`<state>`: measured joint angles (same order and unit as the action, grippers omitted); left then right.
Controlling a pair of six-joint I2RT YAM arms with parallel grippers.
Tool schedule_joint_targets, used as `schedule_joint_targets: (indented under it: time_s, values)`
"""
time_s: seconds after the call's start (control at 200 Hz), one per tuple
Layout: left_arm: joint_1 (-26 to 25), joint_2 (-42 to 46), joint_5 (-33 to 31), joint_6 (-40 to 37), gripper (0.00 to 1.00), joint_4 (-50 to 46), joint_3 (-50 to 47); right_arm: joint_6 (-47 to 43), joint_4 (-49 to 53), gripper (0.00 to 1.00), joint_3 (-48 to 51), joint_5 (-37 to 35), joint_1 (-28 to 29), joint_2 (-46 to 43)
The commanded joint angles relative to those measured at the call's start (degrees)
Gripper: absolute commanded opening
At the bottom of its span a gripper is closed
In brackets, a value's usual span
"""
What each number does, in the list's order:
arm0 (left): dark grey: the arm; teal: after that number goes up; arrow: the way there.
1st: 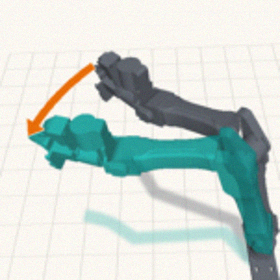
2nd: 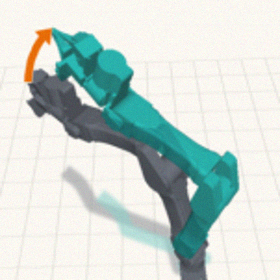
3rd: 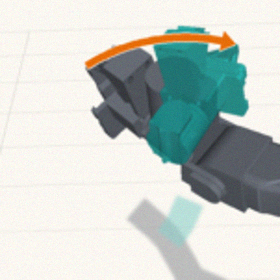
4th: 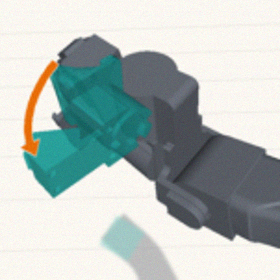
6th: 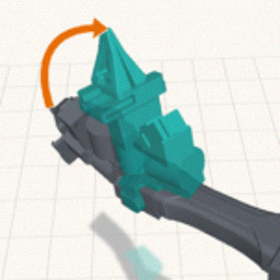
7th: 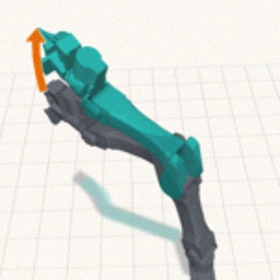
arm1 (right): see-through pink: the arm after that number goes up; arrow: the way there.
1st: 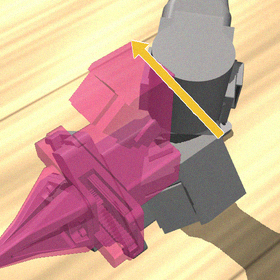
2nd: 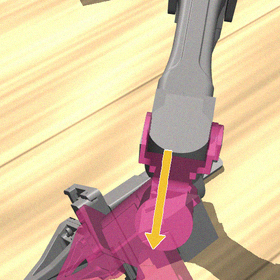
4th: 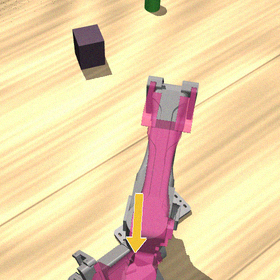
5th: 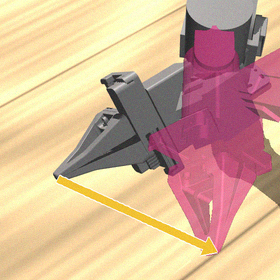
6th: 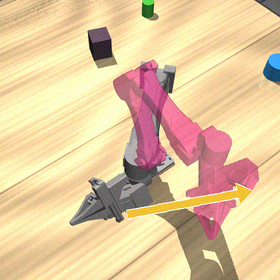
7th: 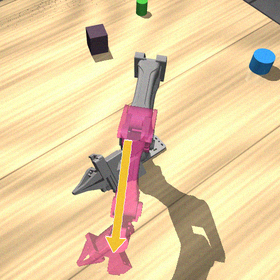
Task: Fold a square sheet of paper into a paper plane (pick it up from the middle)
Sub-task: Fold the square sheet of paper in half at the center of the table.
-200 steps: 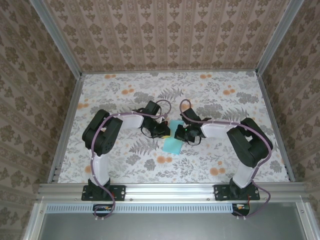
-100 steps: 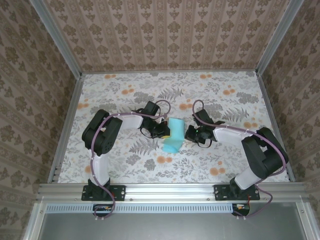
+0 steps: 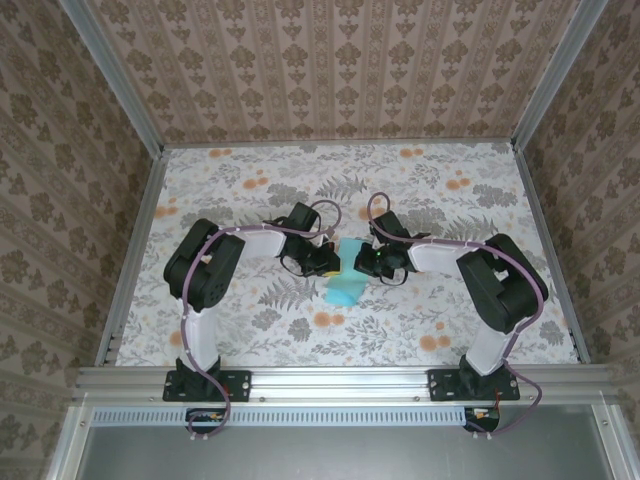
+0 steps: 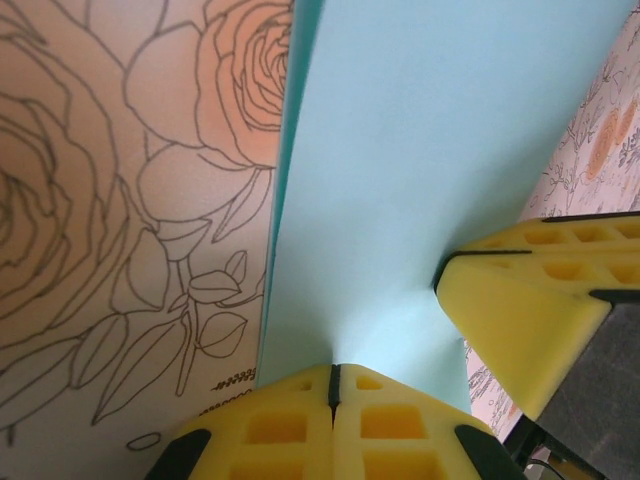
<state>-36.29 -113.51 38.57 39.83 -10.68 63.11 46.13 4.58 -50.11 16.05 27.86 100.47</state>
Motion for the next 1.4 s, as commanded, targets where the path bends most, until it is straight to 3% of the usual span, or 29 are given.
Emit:
schedule_joint_targets:
  time_s: [0.0, 0.15, 0.395, 0.57, 0.745, 0.89, 1.23, 1.395]
  values:
    - [0.26, -5.22, -10.61, -0.12, 0.0, -9.71, -4.42, -1.56, 1.55, 0.06, 2.38, -4.39, -2.29, 1.17]
    - [0.17, -5.05, -10.85, -0.55, 0.0, -9.59, -5.14, -2.96, 3.73, 0.06, 5.91, -11.73, -7.4, 0.04]
    - [-0.39, -4.7, -12.61, -1.75, 0.0, -10.89, -5.47, -6.66, 8.15, 0.07, 3.7, -11.63, -9.78, -8.21]
    - [-0.7, -5.26, -12.17, -1.78, 0.0, -10.64, -5.32, -7.11, 4.77, 0.07, 2.21, -1.86, -8.68, -10.5]
    - [-0.97, -5.87, -11.94, -1.61, 0.0, -10.53, -4.96, -5.62, -1.68, 0.07, 0.29, 8.0, -5.95, -4.38]
    - [-0.97, -5.85, -12.2, -1.46, 0.0, -10.4, -5.29, -6.05, -2.05, 0.07, -2.87, 9.84, -5.33, 1.6]
    - [-0.95, -5.75, -12.14, -1.09, 0.0, -9.37, -7.15, -1.99, -1.34, 0.07, -2.97, 1.39, -11.96, 6.45]
    - [-0.89, -6.06, -12.11, -0.85, 0.0, -8.65, -7.95, -1.37, 1.23, 0.07, -3.98, -2.95, -14.46, 4.27]
